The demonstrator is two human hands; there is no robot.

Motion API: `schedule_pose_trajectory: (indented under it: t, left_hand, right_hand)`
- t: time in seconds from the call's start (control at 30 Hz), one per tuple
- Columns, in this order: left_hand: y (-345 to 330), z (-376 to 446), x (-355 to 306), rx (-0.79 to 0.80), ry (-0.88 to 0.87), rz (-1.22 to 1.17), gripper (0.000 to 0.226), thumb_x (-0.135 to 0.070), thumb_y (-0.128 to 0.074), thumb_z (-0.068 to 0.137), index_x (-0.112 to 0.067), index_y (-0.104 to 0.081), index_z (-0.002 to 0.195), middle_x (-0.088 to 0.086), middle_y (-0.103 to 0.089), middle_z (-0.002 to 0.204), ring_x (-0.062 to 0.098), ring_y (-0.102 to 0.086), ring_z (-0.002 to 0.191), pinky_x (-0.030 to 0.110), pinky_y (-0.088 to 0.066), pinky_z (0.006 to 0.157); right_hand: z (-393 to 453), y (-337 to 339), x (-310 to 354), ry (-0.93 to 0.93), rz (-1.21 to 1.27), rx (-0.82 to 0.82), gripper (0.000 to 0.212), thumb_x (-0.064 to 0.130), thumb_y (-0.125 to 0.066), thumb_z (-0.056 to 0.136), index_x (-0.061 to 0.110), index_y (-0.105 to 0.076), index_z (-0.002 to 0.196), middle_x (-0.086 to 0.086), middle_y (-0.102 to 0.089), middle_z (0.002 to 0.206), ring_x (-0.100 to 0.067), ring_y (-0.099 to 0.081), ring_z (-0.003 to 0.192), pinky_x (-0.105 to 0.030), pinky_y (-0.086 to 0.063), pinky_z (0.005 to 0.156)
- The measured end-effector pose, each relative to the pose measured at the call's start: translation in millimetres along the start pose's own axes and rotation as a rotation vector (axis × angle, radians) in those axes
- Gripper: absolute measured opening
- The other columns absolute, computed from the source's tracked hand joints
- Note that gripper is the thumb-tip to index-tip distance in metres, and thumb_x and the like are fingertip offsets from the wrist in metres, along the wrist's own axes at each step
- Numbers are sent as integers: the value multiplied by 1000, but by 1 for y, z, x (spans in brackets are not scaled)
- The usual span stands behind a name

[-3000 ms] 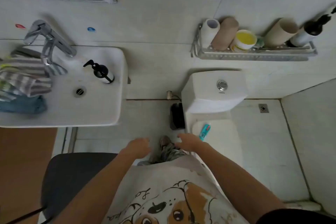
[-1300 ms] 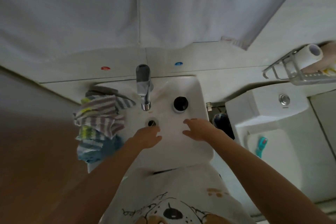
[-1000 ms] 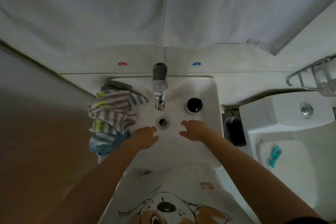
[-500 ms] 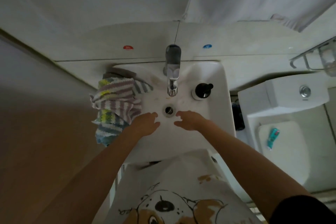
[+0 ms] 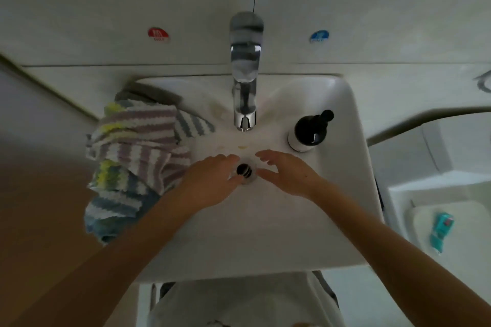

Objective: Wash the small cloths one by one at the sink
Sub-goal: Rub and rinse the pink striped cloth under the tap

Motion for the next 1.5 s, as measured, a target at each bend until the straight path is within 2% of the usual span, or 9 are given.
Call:
schedule_pose_trajectory:
  t: [0.3,0.6,0.7,0.77,0.83,0.9,1.07,1.27,1.5]
  left_hand:
    - [-18,-12,-11,-197,-167,324,54,-53,-36,97,-28,-32,145,1,-53,132,21,-53,115,36,-45,92]
    - [12,-55,10,-244,-23,222,57,-45,-42,99,-26,-25,151,0,-37,152,21,-43,131,28,-33,105]
    - [38,-75,29,-380,-18,139,53,-40,-48,98,-24,-36,147,4,-46,145,23,-47,127,32,-37,102]
    - [58,-85,51,-489,-7,101,59,-54,-47,92,-23,-45,142,8,-50,140,27,-48,125,39,-39,103]
    - [72,-92,76,-604,61,145,71,-66,-36,84,-23,-49,139,14,-53,134,32,-49,119,44,-42,99]
    - [80,-93,99,-722,197,251,57,-54,-40,95,-19,-50,138,20,-54,125,36,-51,113,44,-43,91]
    - [69,-81,127,-621,388,357,51,-51,-48,94,-11,-55,125,18,-53,111,33,-55,93,34,-38,65]
    - [78,-80,120,-808,245,272,20,-20,-54,94,-3,-63,89,15,-57,86,24,-48,73,34,-37,61]
    - [86,-90,51,-960,-142,216,8,-10,-60,91,-3,-63,90,15,-59,93,30,-55,81,39,-43,66]
  right_hand:
    - [-16,-11,18,401,-325,-324,46,40,-52,99,23,-48,141,-1,-59,136,-21,-56,119,-39,-48,93]
    - [-19,-3,3,342,-278,-317,38,39,-55,98,19,-57,130,1,-65,120,-17,-63,107,-36,-52,88]
    - [-21,-3,7,364,-290,-341,38,39,-55,98,19,-57,130,2,-66,119,-16,-62,105,-36,-52,87]
    - [-20,-4,11,376,-298,-343,37,40,-55,97,21,-57,129,4,-66,118,-14,-63,104,-36,-52,87]
    - [-19,-6,12,374,-313,-329,38,41,-55,97,23,-56,130,6,-65,118,-12,-62,105,-35,-52,87]
    - [-18,-8,14,374,-340,-315,37,42,-54,98,25,-55,131,8,-65,119,-11,-62,104,-34,-52,88]
    - [-17,-8,13,369,-368,-319,35,41,-54,98,26,-55,130,9,-65,119,-8,-61,104,-34,-51,89]
    - [-18,-7,12,372,-378,-314,37,42,-53,98,25,-55,131,8,-65,120,-8,-61,105,-31,-51,89]
    - [-20,-7,15,404,-380,-358,38,45,-51,98,28,-55,131,11,-63,123,-7,-60,106,-28,-49,87]
Point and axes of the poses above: each hand's wrist, its own z-axis towards the middle knuckle, its own y-axis out of the back of the hand, x = y × z, the point moved 4 cm from there along z, towards the middle knuckle
